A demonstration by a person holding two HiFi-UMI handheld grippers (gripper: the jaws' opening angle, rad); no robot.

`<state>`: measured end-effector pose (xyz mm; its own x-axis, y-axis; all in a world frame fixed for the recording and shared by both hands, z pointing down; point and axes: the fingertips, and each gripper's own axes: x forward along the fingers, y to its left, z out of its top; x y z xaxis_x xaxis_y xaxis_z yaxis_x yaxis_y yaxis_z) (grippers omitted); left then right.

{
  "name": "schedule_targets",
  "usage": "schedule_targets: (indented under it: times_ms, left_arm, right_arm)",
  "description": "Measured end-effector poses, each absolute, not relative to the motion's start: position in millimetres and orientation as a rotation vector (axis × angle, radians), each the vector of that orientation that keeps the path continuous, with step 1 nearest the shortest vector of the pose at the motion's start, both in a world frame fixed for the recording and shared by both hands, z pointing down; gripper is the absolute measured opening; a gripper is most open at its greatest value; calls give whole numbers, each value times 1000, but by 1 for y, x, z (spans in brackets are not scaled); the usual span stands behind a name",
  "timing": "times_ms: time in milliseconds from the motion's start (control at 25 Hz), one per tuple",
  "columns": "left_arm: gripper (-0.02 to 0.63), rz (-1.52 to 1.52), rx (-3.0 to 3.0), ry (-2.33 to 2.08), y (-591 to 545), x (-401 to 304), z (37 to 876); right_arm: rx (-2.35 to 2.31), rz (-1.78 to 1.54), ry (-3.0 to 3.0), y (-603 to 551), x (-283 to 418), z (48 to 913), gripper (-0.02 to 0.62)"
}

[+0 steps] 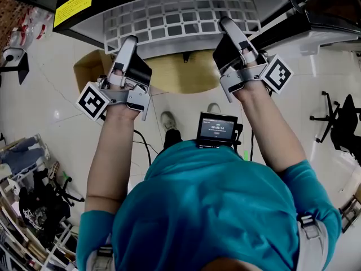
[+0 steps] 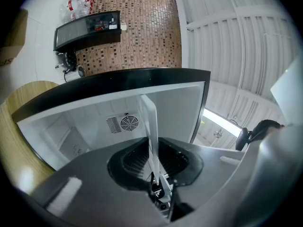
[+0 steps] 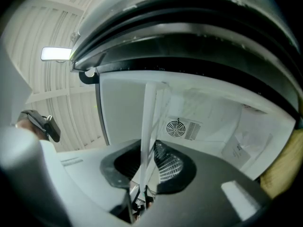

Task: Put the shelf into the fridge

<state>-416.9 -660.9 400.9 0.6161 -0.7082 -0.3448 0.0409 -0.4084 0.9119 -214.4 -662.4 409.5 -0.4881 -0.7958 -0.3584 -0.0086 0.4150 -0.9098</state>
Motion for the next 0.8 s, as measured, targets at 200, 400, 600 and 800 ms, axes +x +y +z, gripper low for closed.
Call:
schedule_targets:
  times_ms: [200, 400, 600, 800]
  left_arm:
    - [64, -903, 1827, -530, -675, -411, 403]
    - [64, -903, 1845, -529, -669, -409, 395]
    - [67, -906, 1853, -521, -665, -403, 399]
    - [66, -954, 1822, -553, -681, -407, 402]
  right_arm:
    - [-691, -1155, 1804, -676, -209, 412, 67]
    - [-704, -1141, 1785, -672, -207, 407, 67]
    - [-694, -1146, 1783, -668, -201, 413, 66]
    - [-722, -1110, 1740, -684, -199, 413, 67]
